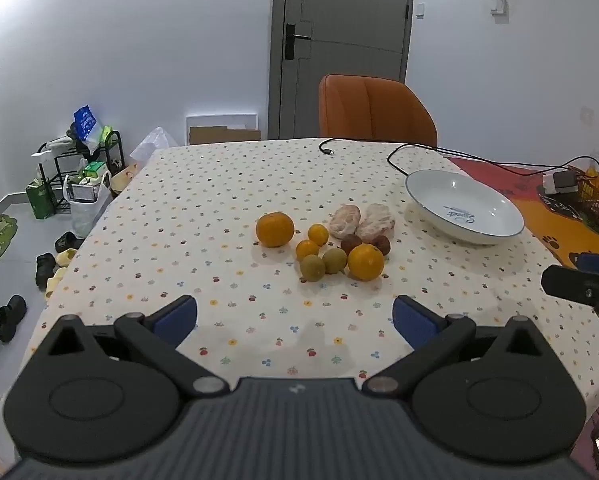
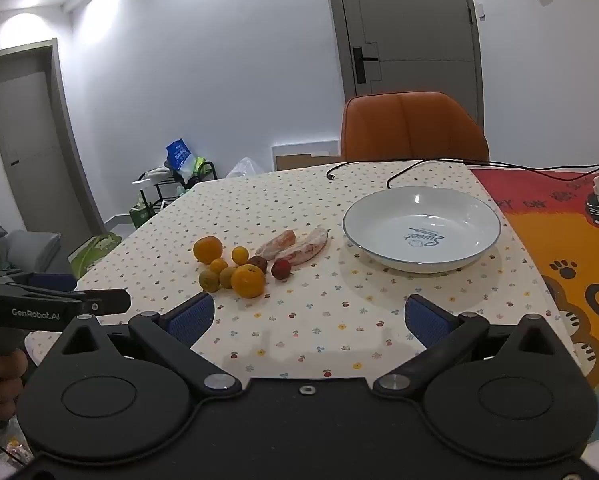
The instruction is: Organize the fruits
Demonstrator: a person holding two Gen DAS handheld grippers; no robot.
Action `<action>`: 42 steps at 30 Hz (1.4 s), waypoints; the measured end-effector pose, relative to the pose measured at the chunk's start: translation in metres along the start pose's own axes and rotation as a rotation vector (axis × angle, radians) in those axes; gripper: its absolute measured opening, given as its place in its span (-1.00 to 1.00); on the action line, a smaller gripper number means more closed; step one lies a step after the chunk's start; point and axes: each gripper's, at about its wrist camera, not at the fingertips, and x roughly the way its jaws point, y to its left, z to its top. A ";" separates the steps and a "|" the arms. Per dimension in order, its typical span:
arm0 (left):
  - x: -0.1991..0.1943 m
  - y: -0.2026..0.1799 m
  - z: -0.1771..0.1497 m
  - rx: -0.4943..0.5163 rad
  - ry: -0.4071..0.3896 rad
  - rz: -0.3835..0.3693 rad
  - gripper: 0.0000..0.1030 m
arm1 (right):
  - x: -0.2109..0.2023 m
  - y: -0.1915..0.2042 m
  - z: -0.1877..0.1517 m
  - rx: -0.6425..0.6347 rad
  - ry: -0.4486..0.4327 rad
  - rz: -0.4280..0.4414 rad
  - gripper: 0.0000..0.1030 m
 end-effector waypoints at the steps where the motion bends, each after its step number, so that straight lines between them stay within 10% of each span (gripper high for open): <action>1: -0.001 0.000 0.000 0.000 -0.002 -0.003 1.00 | 0.001 0.002 0.004 0.002 0.003 -0.002 1.00; 42: 0.001 0.004 -0.001 0.000 -0.008 0.022 1.00 | 0.002 0.000 0.001 0.009 0.053 -0.008 1.00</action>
